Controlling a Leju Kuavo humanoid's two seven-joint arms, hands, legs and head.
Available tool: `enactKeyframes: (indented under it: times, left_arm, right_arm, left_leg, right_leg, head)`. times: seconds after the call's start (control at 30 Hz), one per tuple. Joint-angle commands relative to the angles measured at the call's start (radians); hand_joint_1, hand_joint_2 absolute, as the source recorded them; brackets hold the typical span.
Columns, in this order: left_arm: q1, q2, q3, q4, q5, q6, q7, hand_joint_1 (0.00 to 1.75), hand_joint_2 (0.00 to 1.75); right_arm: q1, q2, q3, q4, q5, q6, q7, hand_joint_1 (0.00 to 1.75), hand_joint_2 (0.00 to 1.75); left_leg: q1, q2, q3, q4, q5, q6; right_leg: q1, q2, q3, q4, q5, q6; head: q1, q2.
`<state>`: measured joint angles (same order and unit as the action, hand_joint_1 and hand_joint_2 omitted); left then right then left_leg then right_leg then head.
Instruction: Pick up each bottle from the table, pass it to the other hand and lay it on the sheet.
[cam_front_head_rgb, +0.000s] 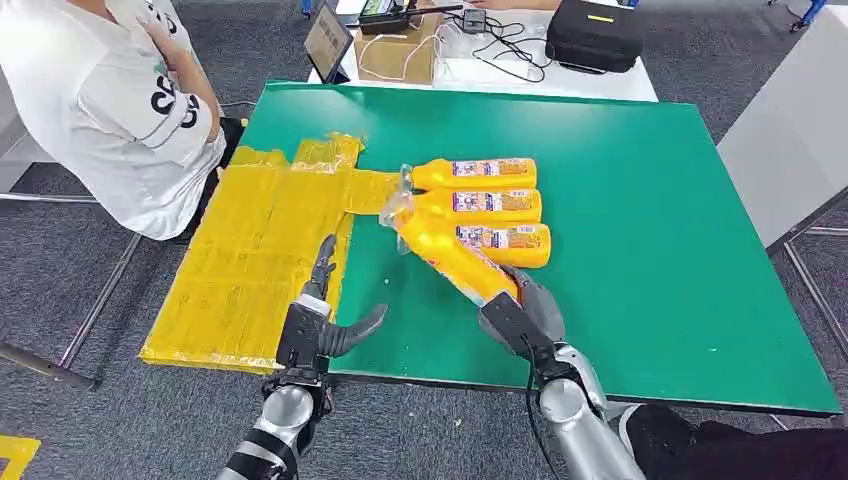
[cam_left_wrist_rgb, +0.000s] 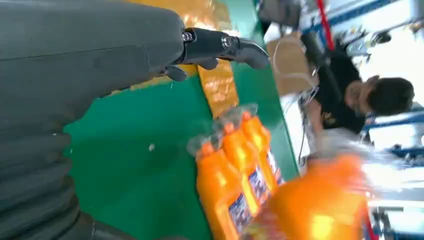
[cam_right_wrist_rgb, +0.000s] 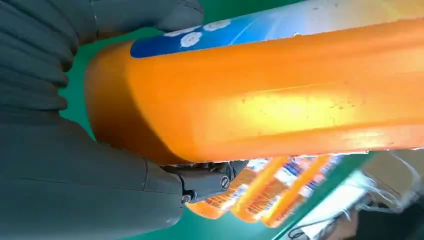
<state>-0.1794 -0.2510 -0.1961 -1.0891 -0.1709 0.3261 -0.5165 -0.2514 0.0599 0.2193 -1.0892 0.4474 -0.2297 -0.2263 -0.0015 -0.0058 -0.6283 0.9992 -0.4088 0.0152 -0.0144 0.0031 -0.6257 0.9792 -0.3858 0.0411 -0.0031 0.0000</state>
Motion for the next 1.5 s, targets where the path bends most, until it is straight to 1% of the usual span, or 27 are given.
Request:
enactKeyframes:
  times: [0.03, 0.1, 0.13, 0.17, 0.23, 0.3, 0.37, 0.4, 0.47, 0.57, 0.63, 0.7, 0.73, 0.77, 0.87, 0.9, 0.97, 1.0, 1.07, 1.13, 1.17, 1.2, 1.27, 1.3, 1.37, 1.4, 1.5]
  left_arm:
    - [-0.044, 0.032, 0.010, 0.019, 0.017, -0.032, 0.014, 0.00, 1.75]
    - [-0.044, 0.033, 0.009, 0.019, 0.018, -0.035, 0.014, 0.00, 1.75]
    - [-0.044, 0.033, 0.009, 0.019, 0.018, -0.035, 0.014, 0.00, 1.75]
    - [-0.050, 0.033, 0.007, 0.024, 0.044, -0.069, 0.026, 0.00, 1.75]
    - [-0.062, 0.033, -0.001, 0.030, 0.061, -0.097, 0.035, 0.00, 1.75]
    - [-0.071, 0.032, -0.010, 0.036, 0.079, -0.125, 0.046, 0.00, 1.75]
    - [-0.079, 0.033, -0.022, 0.041, 0.143, -0.204, 0.072, 0.00, 1.75]
    - [-0.083, 0.036, -0.031, 0.042, 0.184, -0.250, 0.080, 0.00, 1.75]
    - [-0.086, 0.043, -0.050, 0.033, 0.214, -0.301, 0.087, 0.00, 1.75]
    - [-0.085, 0.040, -0.068, 0.005, 0.216, -0.301, 0.090, 0.00, 1.75]
    - [-0.087, 0.039, -0.075, -0.011, 0.226, -0.303, 0.093, 0.00, 1.75]
    - [-0.089, 0.038, -0.081, -0.013, 0.238, -0.304, 0.100, 0.00, 1.75]
    - [-0.093, 0.037, -0.083, -0.006, 0.247, -0.305, 0.102, 0.00, 1.75]
    - [-0.095, 0.036, -0.086, -0.002, 0.252, -0.307, 0.102, 0.00, 1.75]
    - [-0.097, 0.035, -0.090, 0.008, 0.259, -0.309, 0.099, 0.00, 1.75]
    - [-0.097, 0.035, -0.091, 0.009, 0.261, -0.309, 0.098, 0.00, 1.75]
    - [-0.101, 0.034, -0.093, 0.017, 0.256, -0.299, 0.092, 0.00, 1.75]
    - [-0.101, 0.034, -0.093, 0.017, 0.256, -0.299, 0.092, 0.00, 1.75]
    - [-0.106, 0.034, -0.097, 0.036, 0.248, -0.281, 0.090, 0.00, 1.75]
    - [-0.106, 0.036, -0.092, 0.047, 0.252, -0.279, 0.090, 0.00, 1.75]
    - [-0.106, 0.036, -0.087, 0.051, 0.257, -0.279, 0.091, 0.00, 1.75]
    - [-0.106, 0.037, -0.086, 0.052, 0.258, -0.280, 0.091, 0.00, 1.75]
    - [-0.106, 0.039, -0.086, 0.054, 0.258, -0.280, 0.091, 0.00, 1.75]
    - [-0.106, 0.039, -0.086, 0.054, 0.258, -0.280, 0.091, 0.00, 1.75]
    - [-0.108, 0.039, -0.086, 0.053, 0.258, -0.280, 0.091, 0.00, 1.75]
    - [-0.108, 0.039, -0.086, 0.053, 0.258, -0.280, 0.091, 0.00, 1.75]
    - [-0.108, 0.039, -0.086, 0.053, 0.258, -0.280, 0.091, 0.00, 1.75]
  right_arm:
    - [0.001, 0.063, -0.023, -0.029, -0.034, 0.005, -0.015, 1.75, 1.75]
    - [0.000, 0.060, -0.021, -0.026, -0.039, 0.004, -0.017, 1.75, 1.75]
    - [0.000, 0.060, -0.021, -0.026, -0.039, 0.004, -0.017, 1.75, 1.75]
    - [-0.008, 0.061, -0.007, -0.011, -0.057, 0.023, -0.022, 1.75, 1.75]
    - [-0.022, 0.083, 0.009, 0.016, -0.070, 0.029, -0.028, 1.75, 1.75]
    - [-0.039, 0.096, 0.032, 0.049, -0.073, 0.030, -0.037, 1.75, 1.75]
    - [-0.068, 0.109, 0.068, 0.100, -0.087, 0.026, -0.047, 1.75, 1.75]
    - [-0.088, 0.119, 0.085, 0.130, -0.103, 0.024, -0.055, 1.75, 1.75]
    - [-0.113, 0.132, 0.108, 0.168, -0.112, 0.033, -0.056, 1.75, 1.75]
    - [-0.126, 0.151, 0.130, 0.207, -0.121, 0.038, -0.062, 1.75, 1.75]
    - [-0.131, 0.163, 0.146, 0.231, -0.129, 0.042, -0.072, 1.75, 1.75]
    - [-0.134, 0.176, 0.167, 0.255, -0.137, 0.050, -0.080, 1.75, 1.75]
    - [-0.137, 0.183, 0.177, 0.266, -0.144, 0.051, -0.085, 1.75, 1.75]
    - [-0.140, 0.186, 0.190, 0.276, -0.140, 0.051, -0.085, 1.75, 1.75]
    - [-0.142, 0.198, 0.212, 0.300, -0.145, 0.058, -0.086, 1.75, 1.75]
    - [-0.138, 0.205, 0.221, 0.305, -0.144, 0.060, -0.087, 1.75, 1.75]
    - [-0.142, 0.221, 0.239, 0.332, -0.145, 0.068, -0.087, 1.75, 1.75]
    - [-0.142, 0.221, 0.239, 0.332, -0.145, 0.068, -0.087, 1.75, 1.75]
    - [-0.145, 0.237, 0.258, 0.359, -0.153, 0.077, -0.087, 1.75, 1.75]
    - [-0.141, 0.247, 0.269, 0.364, -0.165, 0.082, -0.092, 1.75, 1.75]
    - [-0.138, 0.249, 0.276, 0.365, -0.168, 0.084, -0.093, 1.75, 1.75]
    - [-0.136, 0.250, 0.277, 0.364, -0.170, 0.083, -0.093, 1.75, 1.75]
    - [-0.135, 0.249, 0.287, 0.365, -0.170, 0.088, -0.093, 1.75, 1.75]
    - [-0.135, 0.249, 0.287, 0.365, -0.170, 0.088, -0.093, 1.75, 1.75]
    - [-0.135, 0.247, 0.287, 0.366, -0.170, 0.088, -0.093, 1.75, 1.75]
    - [-0.135, 0.247, 0.287, 0.366, -0.170, 0.088, -0.093, 1.75, 1.75]
    - [-0.135, 0.247, 0.287, 0.366, -0.170, 0.088, -0.093, 1.75, 1.75]
  left_leg:
    - [0.001, 0.002, 0.005, 0.000, -0.003, -0.001]
    - [0.000, 0.000, 0.002, 0.000, -0.001, -0.001]
    - [0.000, 0.000, 0.004, 0.000, -0.002, -0.001]
    - [0.000, 0.000, 0.004, 0.000, -0.002, -0.001]
    - [0.000, 0.000, 0.001, -0.001, 0.000, -0.001]
    - [0.000, 0.001, 0.003, 0.000, -0.002, -0.001]
    - [0.000, 0.001, 0.001, 0.000, -0.001, -0.001]
    - [0.001, 0.003, 0.004, 0.000, -0.002, -0.001]
    - [0.000, 0.003, 0.001, 0.000, -0.001, -0.001]
    - [0.001, 0.005, 0.007, 0.001, -0.004, -0.002]
    - [0.001, 0.002, 0.002, 0.000, -0.001, -0.001]
    - [0.001, 0.004, 0.005, 0.001, -0.003, -0.002]
    - [0.001, 0.002, 0.003, 0.000, -0.001, -0.001]
    - [0.001, 0.002, 0.005, 0.000, -0.003, -0.002]
    - [0.001, 0.001, 0.003, -0.001, -0.001, -0.001]
    - [0.001, 0.002, 0.007, 0.000, -0.003, -0.002]
    - [0.001, 0.001, 0.003, 0.000, -0.001, -0.001]
    - [0.001, 0.001, 0.005, 0.000, -0.003, -0.002]
    - [0.001, 0.001, 0.002, 0.000, -0.001, -0.001]
    - [0.001, 0.002, 0.004, -0.001, -0.001, -0.001]
    - [0.000, 0.001, 0.002, -0.001, -0.001, -0.001]
    - [0.001, 0.001, 0.005, 0.000, -0.002, -0.002]
    - [0.001, 0.001, 0.002, -0.001, -0.001, -0.001]
    - [0.001, 0.002, 0.005, 0.000, -0.002, -0.001]
    - [0.000, 0.001, 0.003, -0.001, -0.001, -0.001]
    - [0.001, 0.000, 0.005, 0.000, -0.002, -0.002]
    - [0.001, 0.000, 0.002, -0.001, -0.001, -0.001]
  right_leg:
    - [0.001, 0.001, 0.004, 0.000, -0.002, -0.002]
    - [0.000, 0.000, 0.002, 0.000, -0.001, -0.001]
    - [0.001, -0.001, 0.004, 0.000, -0.002, -0.002]
    - [0.001, 0.000, 0.004, 0.000, -0.002, -0.002]
    - [0.000, 0.000, 0.001, 0.000, 0.000, -0.001]
    - [0.001, 0.001, 0.003, 0.000, -0.001, -0.001]
    - [0.000, 0.001, 0.001, 0.000, 0.000, -0.001]
    - [0.001, 0.002, 0.003, 0.000, -0.002, -0.002]
    - [0.000, 0.003, 0.001, 0.000, 0.000, -0.001]
    - [0.002, 0.004, 0.006, 0.001, -0.003, -0.003]
    - [0.001, 0.002, 0.001, 0.000, -0.001, -0.001]
    - [0.001, 0.003, 0.004, 0.000, -0.002, -0.002]
    - [0.001, 0.001, 0.002, 0.000, -0.001, -0.001]
    - [0.001, 0.001, 0.004, 0.000, -0.002, -0.002]
    - [0.001, 0.001, 0.003, 0.000, -0.001, -0.001]
    - [0.001, 0.002, 0.006, 0.000, -0.003, -0.002]
    - [0.001, 0.001, 0.003, 0.000, -0.001, -0.001]
    - [0.001, 0.001, 0.005, 0.000, -0.002, -0.002]
    - [0.001, 0.001, 0.002, 0.000, -0.001, -0.001]
    - [0.001, 0.001, 0.003, 0.000, -0.001, -0.001]
    - [0.000, 0.000, 0.001, -0.001, -0.001, -0.001]
    - [0.002, 0.000, 0.005, -0.001, -0.002, -0.002]
    - [0.001, 0.001, 0.002, 0.000, -0.001, -0.001]
    - [0.001, 0.001, 0.004, 0.000, -0.002, -0.002]
    - [0.000, 0.000, 0.002, 0.000, -0.001, -0.001]
    - [0.001, -0.001, 0.005, 0.000, -0.003, -0.002]
    - [0.001, 0.000, 0.002, 0.000, -0.001, -0.001]
  head:
    - [0.000, 0.000]
    - [0.000, 0.000]
    - [0.000, 0.000]
    - [0.000, 0.000]
    - [0.000, 0.000]
    - [0.000, 0.000]
    - [0.000, 0.000]
    - [0.000, 0.000]
    - [0.000, 0.000]
    - [0.000, 0.000]
    - [0.000, 0.000]
    - [0.000, 0.000]
    - [0.000, 0.000]
    - [0.000, 0.000]
    - [0.000, 0.000]
    - [0.000, 0.000]
    - [0.000, 0.000]
    - [0.000, 0.000]
    - [0.000, 0.000]
    - [0.000, 0.000]
    - [0.000, 0.000]
    - [0.000, 0.000]
    - [0.000, 0.000]
    - [0.000, 0.000]
    - [0.000, 0.000]
    - [0.000, 0.000]
    - [0.000, 0.000]
